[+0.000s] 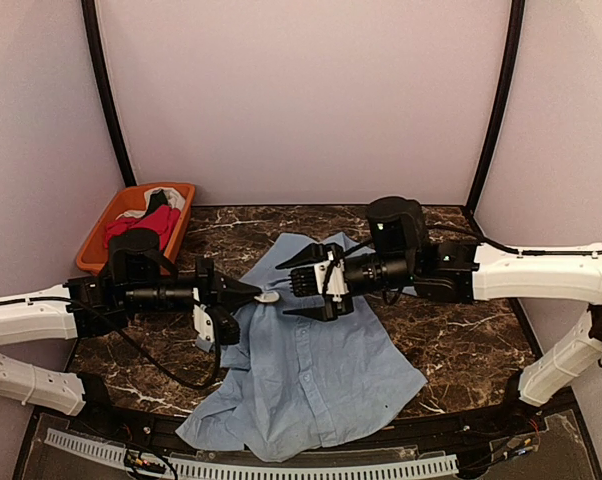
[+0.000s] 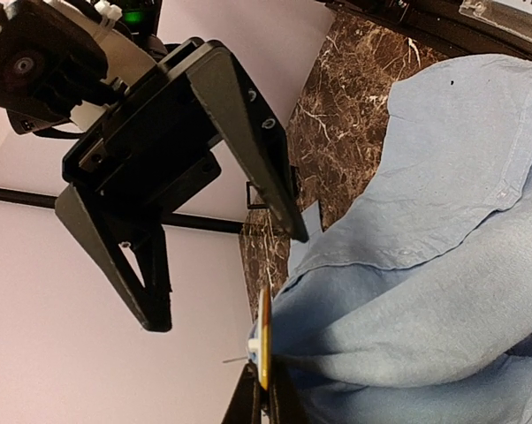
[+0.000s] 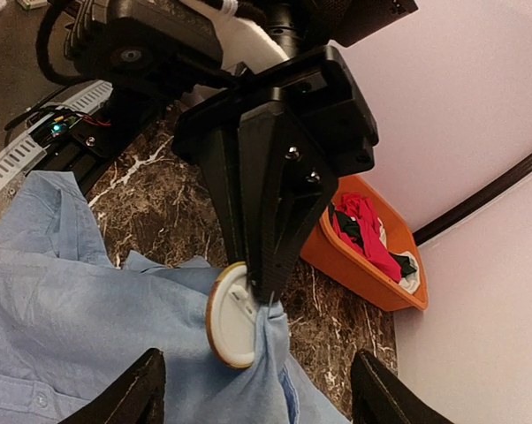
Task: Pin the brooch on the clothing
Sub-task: Close the brooch on the flattened clothing.
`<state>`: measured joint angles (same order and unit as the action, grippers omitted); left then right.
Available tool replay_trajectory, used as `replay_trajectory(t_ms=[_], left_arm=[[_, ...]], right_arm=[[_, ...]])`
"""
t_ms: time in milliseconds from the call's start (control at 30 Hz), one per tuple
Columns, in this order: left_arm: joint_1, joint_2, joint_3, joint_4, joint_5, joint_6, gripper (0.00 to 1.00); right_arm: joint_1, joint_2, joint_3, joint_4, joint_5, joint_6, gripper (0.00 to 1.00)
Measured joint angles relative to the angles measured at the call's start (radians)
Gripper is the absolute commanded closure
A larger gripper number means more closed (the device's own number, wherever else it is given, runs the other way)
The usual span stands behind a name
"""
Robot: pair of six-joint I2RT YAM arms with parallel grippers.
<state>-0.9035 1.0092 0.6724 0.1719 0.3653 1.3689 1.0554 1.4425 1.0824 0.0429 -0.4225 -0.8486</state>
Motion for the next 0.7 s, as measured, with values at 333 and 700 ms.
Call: replay_trajectory(t_ms=[333,700], left_arm=[[0.000,-0.013,-0.001,0.000,0.008,-0.002,0.99],[0.000,-0.019,-0.008,0.010,0.027,-0.021,0.99]], right_arm=[[0.000,0.082,0.058,-0.021,-0.055,0.032,0.36],[0.000,0.125,0.072,-0.001,-0.066,0.042,0.50]])
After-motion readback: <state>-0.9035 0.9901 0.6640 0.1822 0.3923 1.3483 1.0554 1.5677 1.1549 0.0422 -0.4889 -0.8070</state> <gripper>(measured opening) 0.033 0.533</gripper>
